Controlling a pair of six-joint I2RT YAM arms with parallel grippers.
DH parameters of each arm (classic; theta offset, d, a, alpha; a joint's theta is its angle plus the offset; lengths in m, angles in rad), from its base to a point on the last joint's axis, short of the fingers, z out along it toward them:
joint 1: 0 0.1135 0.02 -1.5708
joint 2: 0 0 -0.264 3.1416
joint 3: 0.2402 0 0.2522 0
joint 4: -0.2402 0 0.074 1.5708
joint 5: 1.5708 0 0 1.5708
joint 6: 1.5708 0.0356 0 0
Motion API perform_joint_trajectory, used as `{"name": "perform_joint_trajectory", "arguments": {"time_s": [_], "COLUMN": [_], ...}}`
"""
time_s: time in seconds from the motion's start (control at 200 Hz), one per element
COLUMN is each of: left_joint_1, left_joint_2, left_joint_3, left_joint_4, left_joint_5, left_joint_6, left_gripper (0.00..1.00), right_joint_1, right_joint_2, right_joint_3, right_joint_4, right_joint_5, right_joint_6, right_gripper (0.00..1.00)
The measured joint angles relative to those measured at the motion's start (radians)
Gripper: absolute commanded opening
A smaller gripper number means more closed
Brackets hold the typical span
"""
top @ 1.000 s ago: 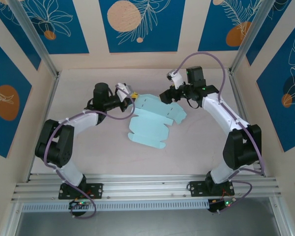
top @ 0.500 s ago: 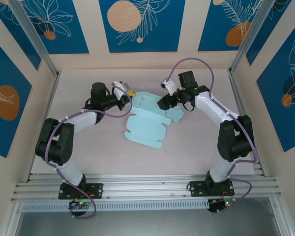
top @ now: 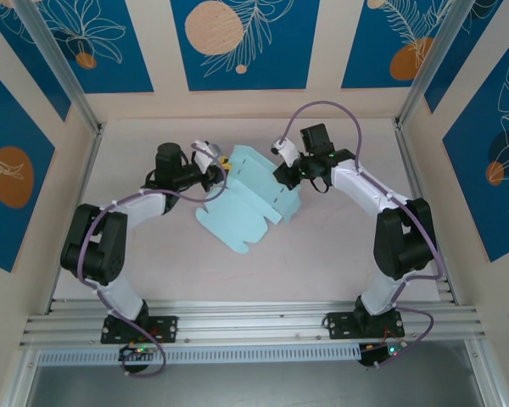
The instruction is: Fold the paper box
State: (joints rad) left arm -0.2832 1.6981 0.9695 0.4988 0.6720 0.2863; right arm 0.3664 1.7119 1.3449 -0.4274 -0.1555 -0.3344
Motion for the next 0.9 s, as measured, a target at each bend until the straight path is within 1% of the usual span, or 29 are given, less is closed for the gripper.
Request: {"name": "perform_joint_trajectory", "arguments": {"time_s": [0.005,0.02,0.03,0.06,0.11,0.13,0.145,0.15,0.19,0.31,0.47,0.58,0.64,0.705,0.76,0.785,0.9], "left_joint_1": [0.000,0.000,0.000,0.000,0.000,0.000,0.000,0.000,0.000,0.000,0.000,0.000,0.000,0.000,0.000,0.000,0.000], "left_joint_2": [0.000,0.000,0.000,-0.002,-0.011,-0.016,-0.021,-0.023,-0.040,-0.117,-0.150,-0.130,-0.111,-0.082,-0.053,-0.042,-0.004], "left_joint_3": [0.000,0.000,0.000,0.000,0.000,0.000,0.000,0.000,0.000,0.008,0.089,0.172,0.209,0.244,0.270,0.280,0.304], "left_joint_4": [-0.002,-0.008,-0.016,-0.035,-0.070,-0.087,-0.097,-0.100,-0.122,-0.185,-0.248,-0.324,-0.355,-0.389,-0.426,-0.443,-0.516], "left_joint_5": [0.001,0.001,-0.001,-0.002,-0.010,-0.015,-0.019,-0.019,-0.029,-0.064,-0.071,-0.059,-0.054,-0.051,-0.050,-0.048,-0.043], "left_joint_6": [0.003,0.009,0.002,0.014,0.040,0.040,0.053,0.051,0.071,0.154,0.269,0.333,0.361,0.388,0.407,0.418,0.454], "left_gripper": [0.60,0.67,0.68,0.80,0.89,0.95,0.96,0.98,1.00,0.99,0.91,0.82,0.81,0.74,0.73,0.70,0.69], "right_joint_1": [0.001,0.004,0.005,0.010,0.021,0.024,0.028,0.029,0.036,0.069,0.124,0.158,0.171,0.183,0.189,0.191,0.193], "right_joint_2": [0.000,0.000,0.000,0.001,0.003,0.003,0.005,0.005,0.008,0.031,0.062,0.080,0.092,0.111,0.126,0.132,0.151], "right_joint_3": [0.000,0.000,0.000,0.002,0.005,0.007,0.009,0.010,0.015,0.051,0.106,0.124,0.135,0.151,0.163,0.166,0.179], "right_joint_4": [0.000,0.000,0.000,0.000,0.001,0.001,0.001,0.001,0.003,-0.003,-0.008,-0.009,-0.014,-0.023,-0.029,-0.031,-0.038], "right_joint_5": [0.004,0.017,0.024,0.050,0.088,0.101,0.115,0.117,0.147,0.209,0.254,0.269,0.272,0.273,0.272,0.272,0.273], "right_joint_6": [-0.001,-0.004,-0.005,-0.012,-0.032,-0.036,-0.046,-0.047,-0.066,-0.131,-0.217,-0.271,-0.294,-0.315,-0.328,-0.332,-0.348], "right_gripper": [0.07,0.07,0.07,0.07,0.06,0.07,0.06,0.06,0.06,0.05,0.02,0.00,0.00,0.00,0.00,0.00,0.00]}}
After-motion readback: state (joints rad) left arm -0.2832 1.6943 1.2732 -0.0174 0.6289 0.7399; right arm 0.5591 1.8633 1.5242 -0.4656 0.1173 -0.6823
